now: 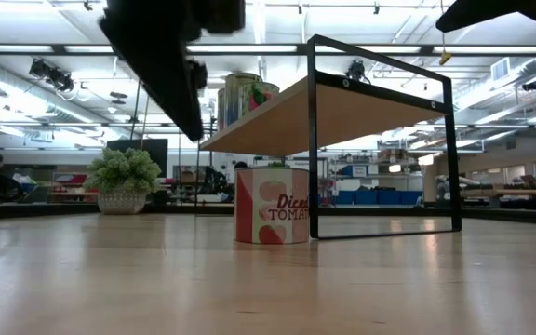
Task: Pick and place cans onto a shelf
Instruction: Put the white-pink can on the shelf
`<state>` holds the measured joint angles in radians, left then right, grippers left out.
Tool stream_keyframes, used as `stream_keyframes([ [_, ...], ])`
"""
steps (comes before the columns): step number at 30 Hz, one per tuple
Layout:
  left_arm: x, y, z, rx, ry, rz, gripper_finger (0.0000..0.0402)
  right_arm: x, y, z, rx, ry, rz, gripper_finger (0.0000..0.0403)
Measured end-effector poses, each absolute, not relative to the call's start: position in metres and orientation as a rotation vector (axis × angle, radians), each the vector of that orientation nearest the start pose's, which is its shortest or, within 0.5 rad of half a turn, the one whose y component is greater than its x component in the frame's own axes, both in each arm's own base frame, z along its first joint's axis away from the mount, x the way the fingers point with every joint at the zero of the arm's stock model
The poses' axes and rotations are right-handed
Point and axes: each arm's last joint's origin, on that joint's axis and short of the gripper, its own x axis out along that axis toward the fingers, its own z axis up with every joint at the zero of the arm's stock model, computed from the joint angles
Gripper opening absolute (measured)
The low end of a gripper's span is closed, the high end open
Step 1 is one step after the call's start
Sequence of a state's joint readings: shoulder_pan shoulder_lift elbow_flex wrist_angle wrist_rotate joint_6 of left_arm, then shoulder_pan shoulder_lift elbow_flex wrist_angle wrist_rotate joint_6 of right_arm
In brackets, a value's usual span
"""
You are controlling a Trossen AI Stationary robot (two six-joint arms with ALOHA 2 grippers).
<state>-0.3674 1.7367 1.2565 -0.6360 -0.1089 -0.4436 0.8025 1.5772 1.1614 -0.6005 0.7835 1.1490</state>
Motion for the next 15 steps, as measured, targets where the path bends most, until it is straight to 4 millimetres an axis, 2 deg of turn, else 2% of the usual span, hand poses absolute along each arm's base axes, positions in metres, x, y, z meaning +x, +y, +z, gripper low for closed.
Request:
stream_keyframes([
  [4, 0.332, -0.120, 0.199, -0.235, 1.017, 0.031, 0.0234, 0.236, 0.214, 0.249, 0.392, 0.588, -0.361, 0.0346],
  [9, 0.324, -0.120, 0.180, -0.213, 0.983, 0.071, 0.0264, 0.237, 0.216, 0.250, 0.423, 0.594, -0.338, 0.0346],
  [15, 0.325, -0.125, 0.181, -0.242, 0.933, 0.112, 0.0288, 0.238, 0.216, 0.250, 0.431, 0.592, -0.341, 0.0346],
])
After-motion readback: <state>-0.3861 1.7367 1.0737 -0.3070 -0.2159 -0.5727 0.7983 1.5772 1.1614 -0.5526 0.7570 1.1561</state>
